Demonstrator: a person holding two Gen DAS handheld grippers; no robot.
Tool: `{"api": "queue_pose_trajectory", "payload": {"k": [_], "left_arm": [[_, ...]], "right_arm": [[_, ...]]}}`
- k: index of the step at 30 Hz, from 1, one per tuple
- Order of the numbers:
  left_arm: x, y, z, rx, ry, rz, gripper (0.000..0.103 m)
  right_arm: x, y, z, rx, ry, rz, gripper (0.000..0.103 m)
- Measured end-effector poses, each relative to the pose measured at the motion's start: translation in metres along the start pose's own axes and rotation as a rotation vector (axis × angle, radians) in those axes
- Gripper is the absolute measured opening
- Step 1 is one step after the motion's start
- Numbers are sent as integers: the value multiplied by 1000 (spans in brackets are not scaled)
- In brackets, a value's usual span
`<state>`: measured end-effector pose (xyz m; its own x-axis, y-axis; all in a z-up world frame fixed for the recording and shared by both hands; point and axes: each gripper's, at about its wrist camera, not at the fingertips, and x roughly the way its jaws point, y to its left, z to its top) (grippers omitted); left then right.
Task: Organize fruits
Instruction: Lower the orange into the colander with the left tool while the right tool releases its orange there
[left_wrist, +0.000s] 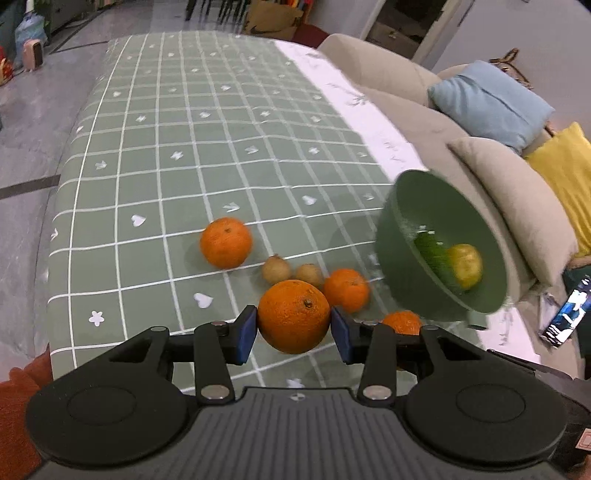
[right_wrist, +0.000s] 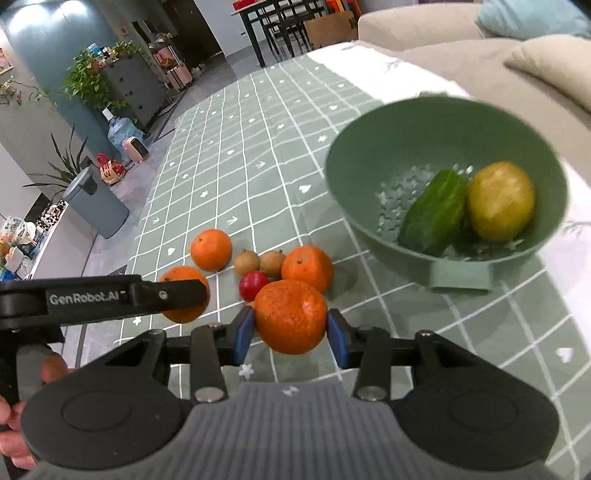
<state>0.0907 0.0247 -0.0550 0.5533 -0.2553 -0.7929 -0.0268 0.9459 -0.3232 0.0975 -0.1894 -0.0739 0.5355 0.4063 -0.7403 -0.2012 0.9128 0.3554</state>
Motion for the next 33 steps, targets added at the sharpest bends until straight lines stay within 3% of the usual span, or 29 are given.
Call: {"api": "queue_pose_trajectory", "payload": {"k": [10,18,26,33], "left_arm": [[-17,-54,6,106,-12,-71,49],[-8,-101,29,220,-18,-100,49],[26,-133,46,327,30,-86,49],[57,-145,56,400,93,-56,49]], "right_arm": [[-63,-23,8,7,-114,-74,39],[-81,-53,29,-17,-153,-164,39],[-68,-70,50,-119,-72,-219,39],[-42,-78,62,-189,38,-204,39]]}}
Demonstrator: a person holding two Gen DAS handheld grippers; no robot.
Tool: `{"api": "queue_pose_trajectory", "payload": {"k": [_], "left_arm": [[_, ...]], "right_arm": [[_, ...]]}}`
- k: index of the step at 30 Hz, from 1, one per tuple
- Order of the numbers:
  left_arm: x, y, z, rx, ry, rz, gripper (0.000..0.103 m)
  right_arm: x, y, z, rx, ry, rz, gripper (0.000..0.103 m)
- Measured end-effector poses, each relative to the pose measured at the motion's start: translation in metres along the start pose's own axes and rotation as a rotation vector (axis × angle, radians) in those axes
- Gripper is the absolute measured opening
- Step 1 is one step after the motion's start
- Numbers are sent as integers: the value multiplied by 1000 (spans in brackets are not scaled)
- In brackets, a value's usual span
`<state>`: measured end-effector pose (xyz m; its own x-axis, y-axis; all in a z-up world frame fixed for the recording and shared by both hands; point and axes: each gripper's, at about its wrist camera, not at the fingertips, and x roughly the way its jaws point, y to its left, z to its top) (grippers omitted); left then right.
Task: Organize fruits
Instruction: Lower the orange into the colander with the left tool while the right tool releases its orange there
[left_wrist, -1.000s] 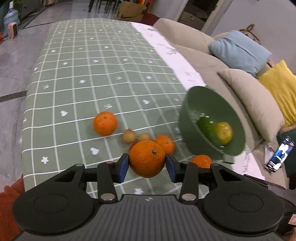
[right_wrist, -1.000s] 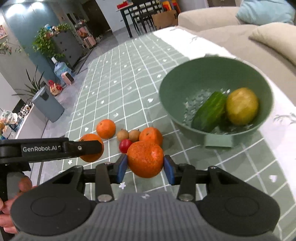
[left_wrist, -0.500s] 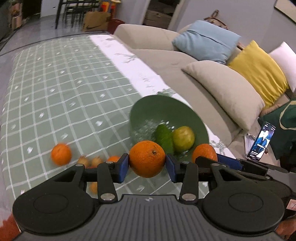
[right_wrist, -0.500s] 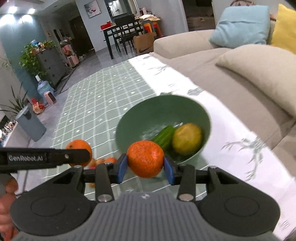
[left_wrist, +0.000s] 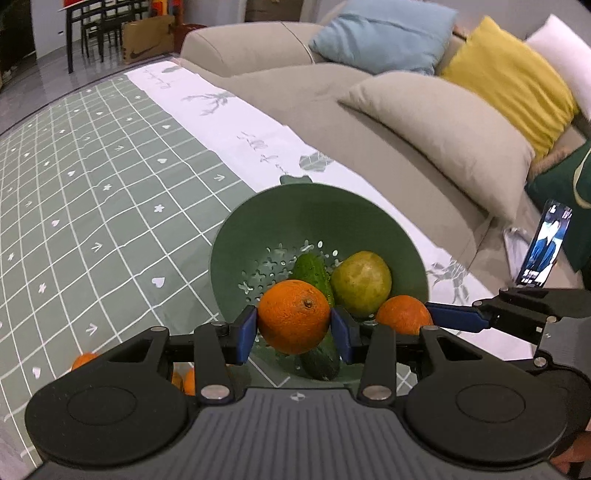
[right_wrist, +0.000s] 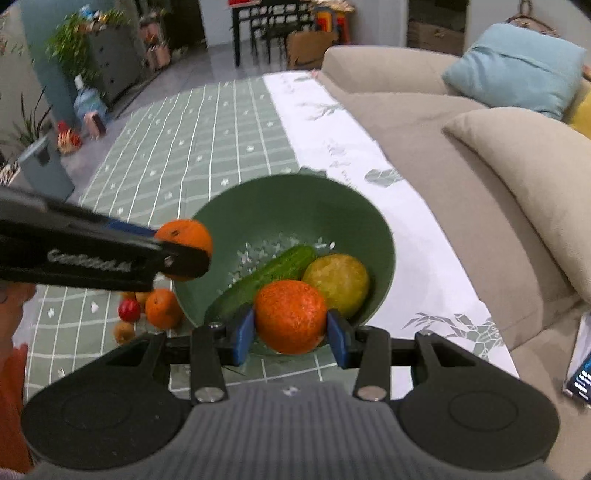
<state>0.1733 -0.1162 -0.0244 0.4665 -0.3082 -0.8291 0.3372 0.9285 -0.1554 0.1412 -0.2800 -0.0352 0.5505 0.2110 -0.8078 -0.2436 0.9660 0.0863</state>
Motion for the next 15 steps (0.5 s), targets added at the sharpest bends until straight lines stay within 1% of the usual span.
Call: {"api": "queue_pose_trajectory", "payload": {"k": [6,11,15], "left_arm": [[19,0,5,28,49,14,49],[35,5,5,26,95,36,49],[38,4,4,48,102,33,49]], "right_arm": [[16,-2,7,-40,60,12,39],[27,-6,9,-21,96,49,39],[33,-3,9,-27,114,58,40]]}}
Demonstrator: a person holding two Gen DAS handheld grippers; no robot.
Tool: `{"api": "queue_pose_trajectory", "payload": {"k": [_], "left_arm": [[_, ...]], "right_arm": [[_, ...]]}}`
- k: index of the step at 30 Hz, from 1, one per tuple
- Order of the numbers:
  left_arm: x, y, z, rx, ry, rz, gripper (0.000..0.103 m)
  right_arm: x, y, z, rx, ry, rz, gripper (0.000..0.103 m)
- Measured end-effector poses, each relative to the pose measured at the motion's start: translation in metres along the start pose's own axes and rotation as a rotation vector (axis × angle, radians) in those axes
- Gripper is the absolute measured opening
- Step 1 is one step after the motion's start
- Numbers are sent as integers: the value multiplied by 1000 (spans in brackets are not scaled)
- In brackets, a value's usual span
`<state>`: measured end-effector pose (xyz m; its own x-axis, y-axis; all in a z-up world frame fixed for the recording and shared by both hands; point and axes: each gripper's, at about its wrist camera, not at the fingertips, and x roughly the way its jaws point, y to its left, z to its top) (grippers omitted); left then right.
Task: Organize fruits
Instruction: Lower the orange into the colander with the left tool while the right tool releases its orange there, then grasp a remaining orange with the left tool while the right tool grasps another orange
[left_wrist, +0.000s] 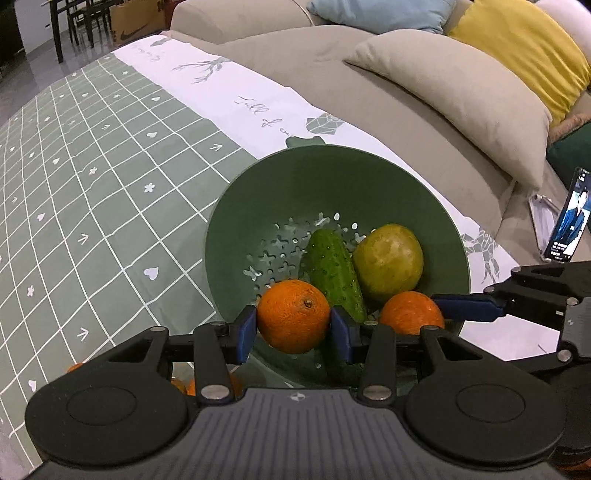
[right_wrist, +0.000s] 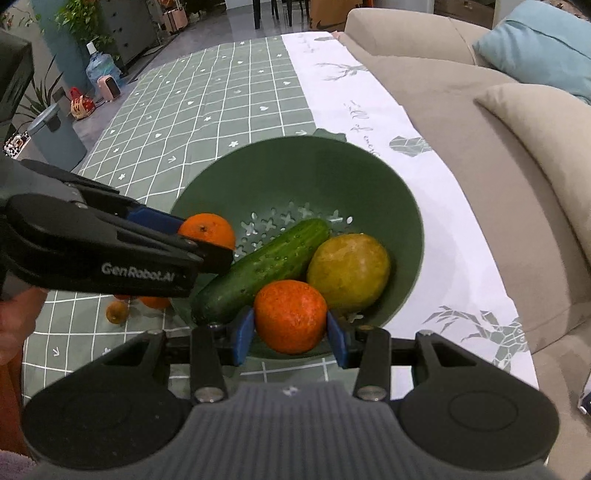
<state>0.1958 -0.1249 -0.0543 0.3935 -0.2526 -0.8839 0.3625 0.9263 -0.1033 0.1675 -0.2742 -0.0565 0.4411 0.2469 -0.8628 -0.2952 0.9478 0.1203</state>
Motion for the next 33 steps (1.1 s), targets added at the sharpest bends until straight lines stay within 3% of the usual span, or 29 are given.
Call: {"api": "queue_pose_trajectory", "payload": {"k": [5,9,17,27,29,33], "left_arm": [[1,0,2,18,8,11,55],[-5,-2,2,28,-1,-5,65],[-39,3,-5,17,-75,-3,66],[-101,29,-39,-36,-199,54,66],[-111,38,-51,-50,-222,70,66],[-120,56,-75,-101,-239,94,66]], "right_arm": [[4,3,2,-8,16,-6,41],[3,5,3,-6,15,-13,45],[-15,10,2,-8,-19,-43,56],[-54,44,-11,33,-173,-7,71],[-59,54,-16,54,-201,14,79],[-64,76,-29,112,-250,64,80]]}}
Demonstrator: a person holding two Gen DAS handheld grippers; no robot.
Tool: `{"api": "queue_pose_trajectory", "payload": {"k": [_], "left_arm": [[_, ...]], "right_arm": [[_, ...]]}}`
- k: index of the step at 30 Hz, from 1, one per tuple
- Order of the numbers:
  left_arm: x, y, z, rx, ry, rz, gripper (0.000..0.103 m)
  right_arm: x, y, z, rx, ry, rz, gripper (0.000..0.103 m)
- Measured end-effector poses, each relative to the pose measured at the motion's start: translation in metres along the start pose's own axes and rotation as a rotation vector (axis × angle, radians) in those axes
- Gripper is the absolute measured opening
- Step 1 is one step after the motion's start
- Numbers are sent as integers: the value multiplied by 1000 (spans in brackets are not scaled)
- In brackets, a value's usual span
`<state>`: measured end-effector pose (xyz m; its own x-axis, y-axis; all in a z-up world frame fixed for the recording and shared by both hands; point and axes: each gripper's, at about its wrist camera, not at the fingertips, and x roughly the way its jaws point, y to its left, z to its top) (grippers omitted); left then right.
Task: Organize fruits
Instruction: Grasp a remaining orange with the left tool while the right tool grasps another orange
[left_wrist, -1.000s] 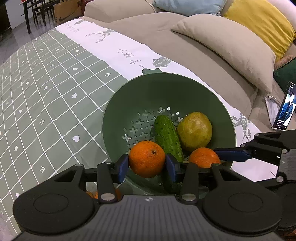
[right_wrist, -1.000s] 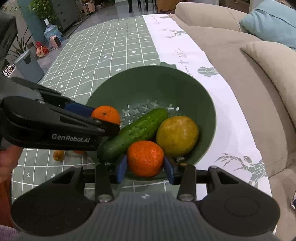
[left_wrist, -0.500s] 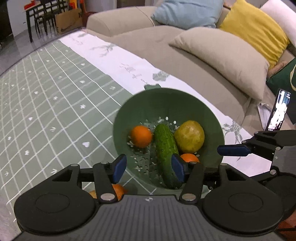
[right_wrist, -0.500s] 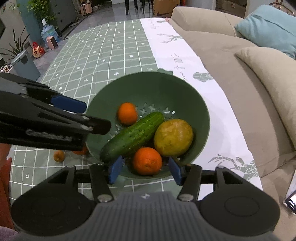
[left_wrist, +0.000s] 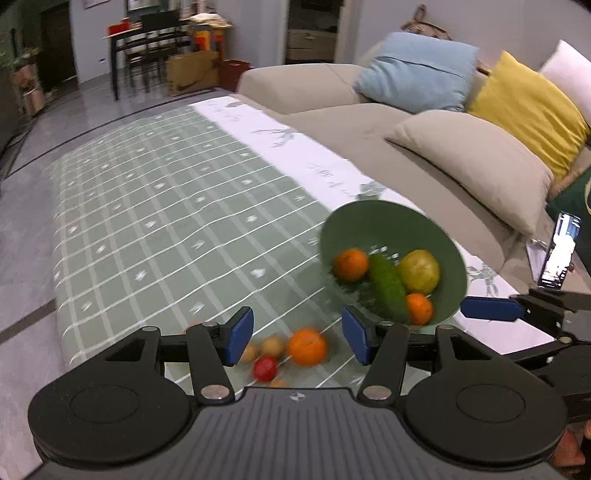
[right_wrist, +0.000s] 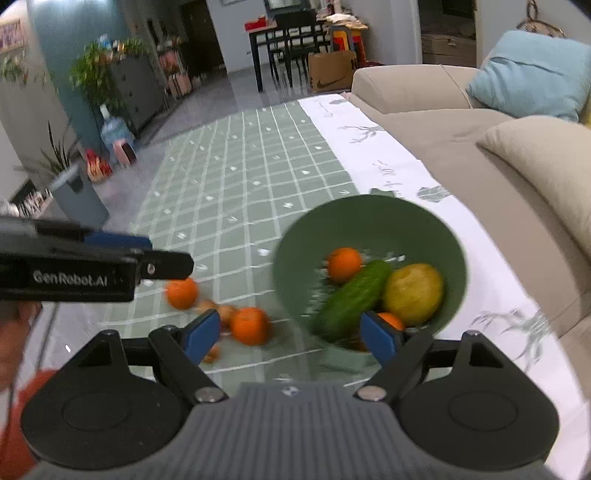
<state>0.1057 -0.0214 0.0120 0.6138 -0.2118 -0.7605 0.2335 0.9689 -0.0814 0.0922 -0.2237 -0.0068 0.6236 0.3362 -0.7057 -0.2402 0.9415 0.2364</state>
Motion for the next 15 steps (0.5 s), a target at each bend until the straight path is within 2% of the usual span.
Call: {"api": "queue_pose_trajectory", "payload": {"k": [4,11,15], "left_arm": [[-2,23,-23,-65,2,17,66],[5,48,-54,-165,25,39,62],[13,58,-61,-194,22,49,58]], "right_arm": [[1,24,-20,39,-23,20,77],[33,41,-47,42,42,-13,43],[49,40,-49,74,59,-40,37]]}}
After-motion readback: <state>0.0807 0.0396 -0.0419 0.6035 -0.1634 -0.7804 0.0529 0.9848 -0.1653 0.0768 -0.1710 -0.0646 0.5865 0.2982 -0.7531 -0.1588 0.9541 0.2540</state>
